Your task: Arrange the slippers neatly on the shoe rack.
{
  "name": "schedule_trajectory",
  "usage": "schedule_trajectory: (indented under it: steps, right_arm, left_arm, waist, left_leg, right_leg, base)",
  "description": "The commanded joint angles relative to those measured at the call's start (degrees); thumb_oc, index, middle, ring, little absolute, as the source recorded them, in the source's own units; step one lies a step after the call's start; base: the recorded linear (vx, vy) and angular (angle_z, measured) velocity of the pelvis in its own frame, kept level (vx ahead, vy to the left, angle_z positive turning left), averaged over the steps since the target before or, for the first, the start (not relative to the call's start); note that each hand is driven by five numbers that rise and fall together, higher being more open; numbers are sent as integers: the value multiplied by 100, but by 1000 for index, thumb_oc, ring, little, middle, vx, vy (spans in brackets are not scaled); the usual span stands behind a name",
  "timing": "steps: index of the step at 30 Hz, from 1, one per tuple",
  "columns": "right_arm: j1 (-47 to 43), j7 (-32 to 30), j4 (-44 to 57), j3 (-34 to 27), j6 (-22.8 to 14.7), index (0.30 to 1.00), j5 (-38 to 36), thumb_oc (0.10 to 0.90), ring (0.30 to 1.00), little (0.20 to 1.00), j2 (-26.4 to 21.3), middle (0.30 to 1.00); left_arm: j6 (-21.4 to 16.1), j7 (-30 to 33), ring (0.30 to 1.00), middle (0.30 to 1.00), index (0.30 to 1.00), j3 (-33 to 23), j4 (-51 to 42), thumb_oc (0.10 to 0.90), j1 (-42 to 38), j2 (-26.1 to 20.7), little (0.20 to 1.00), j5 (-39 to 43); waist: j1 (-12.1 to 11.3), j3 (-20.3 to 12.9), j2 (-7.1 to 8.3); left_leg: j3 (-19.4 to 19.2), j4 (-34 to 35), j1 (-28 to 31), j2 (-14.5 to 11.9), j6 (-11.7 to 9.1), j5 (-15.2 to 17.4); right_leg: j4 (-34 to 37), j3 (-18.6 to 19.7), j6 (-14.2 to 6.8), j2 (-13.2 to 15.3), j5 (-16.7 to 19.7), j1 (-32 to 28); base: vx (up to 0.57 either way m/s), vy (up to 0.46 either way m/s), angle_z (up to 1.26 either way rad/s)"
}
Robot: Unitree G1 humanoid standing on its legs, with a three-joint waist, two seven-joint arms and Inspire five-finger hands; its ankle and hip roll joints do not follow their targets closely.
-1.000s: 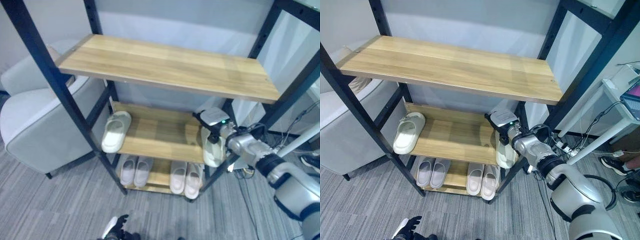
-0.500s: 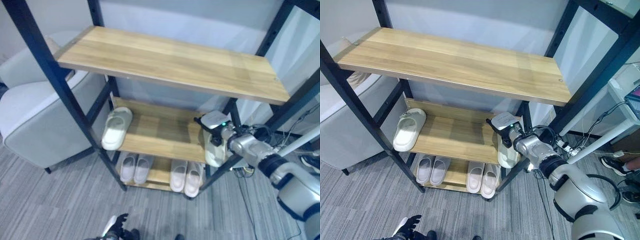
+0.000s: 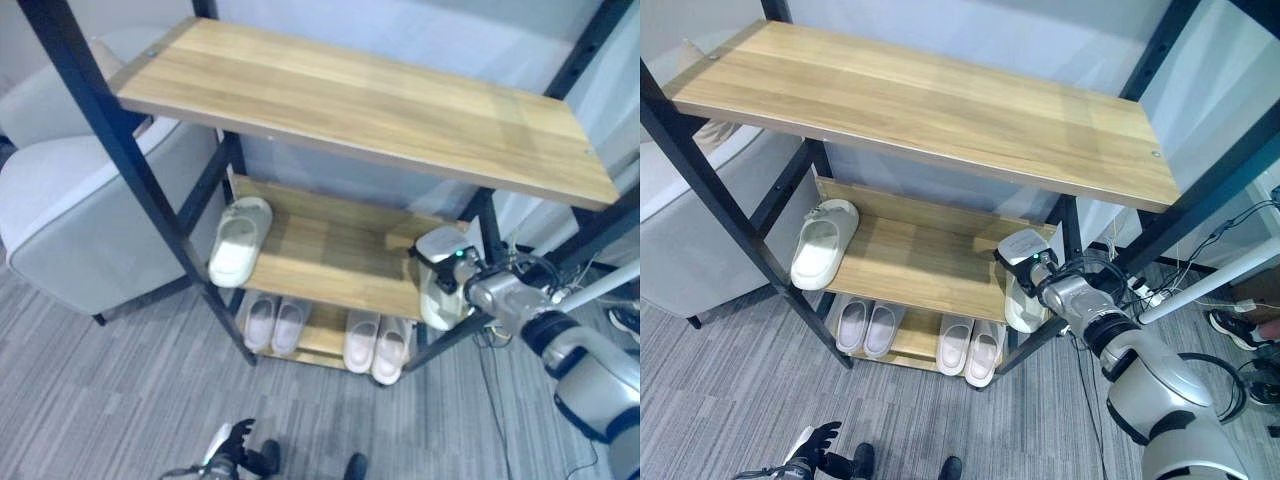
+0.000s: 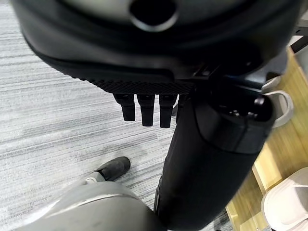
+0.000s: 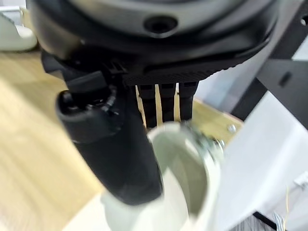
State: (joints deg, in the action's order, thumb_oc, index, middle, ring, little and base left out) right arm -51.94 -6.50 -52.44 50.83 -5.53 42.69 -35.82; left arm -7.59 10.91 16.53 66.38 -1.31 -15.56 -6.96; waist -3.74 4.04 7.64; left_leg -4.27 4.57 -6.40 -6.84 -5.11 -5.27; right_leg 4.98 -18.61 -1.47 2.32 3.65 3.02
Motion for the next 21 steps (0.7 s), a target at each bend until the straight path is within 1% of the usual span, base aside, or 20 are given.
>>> schedule_trajectory:
  steps: [1,5,12,14,15,20,21]
  right_arm:
    - [-481,12,-233,-117,166,300,-60,400,300,300,-289,300]
    - [-520,-13,-109,-147,150,300,-140,400,300,300,-235,300]
    - [-684,-175,888,-277,-3,300,-228,400,300,300,-94,300]
    - [-681,-170,897,-281,-1,300,-228,400,300,300,-97,300]
    - [-701,-229,1129,-329,-33,300,-247,400,300,300,-53,300]
    - [-770,-342,1491,-430,-99,300,-287,400,300,300,34,300]
    - [-833,-383,1613,-456,-128,300,-316,400,300,300,116,300]
  left_arm:
    - [-149,-16,900,900,900,348,203,800,-171,200,900,152]
    - [-153,12,900,900,900,343,201,800,-210,191,900,176]
    - [-176,79,900,900,900,304,175,800,-204,225,900,167]
    - [-175,79,900,900,900,304,174,800,-203,223,900,167]
    - [-186,95,900,900,900,313,143,800,-201,227,900,161]
    - [-211,115,900,900,900,315,127,800,-192,218,900,130]
    - [-218,130,900,900,900,314,138,800,-175,210,900,119]
  waist:
    - [-189,2,147]
    - [-206,-1,163]
    - [-199,-26,188]
    - [-202,-23,190]
    - [-212,-15,190]
    - [-258,-2,190]
    - [-285,5,190]
  left_leg:
    - [-91,43,118,61,-18,551]
    - [-71,43,95,70,-20,548]
    - [-86,43,203,87,6,610]
    - [-88,43,207,87,6,611]
    - [-96,43,211,86,8,610]
    - [-82,43,216,83,13,616]
    - [-73,43,209,83,13,616]
  right_leg:
    - [1,126,-813,610,-353,-196]
    - [2,95,-813,631,-341,-184]
    - [-6,134,-800,646,-322,-238]
    - [-6,136,-801,646,-322,-241]
    - [-6,138,-800,651,-316,-245]
    - [-4,112,-795,658,-314,-255]
    - [-5,102,-794,662,-313,-255]
  base:
    - [3,-11,7]
    - [5,0,5]
    - [1,1,0]
    - [0,0,0]
    - [0,0,0]
    - [0,0,0]
    - [0,0,0]
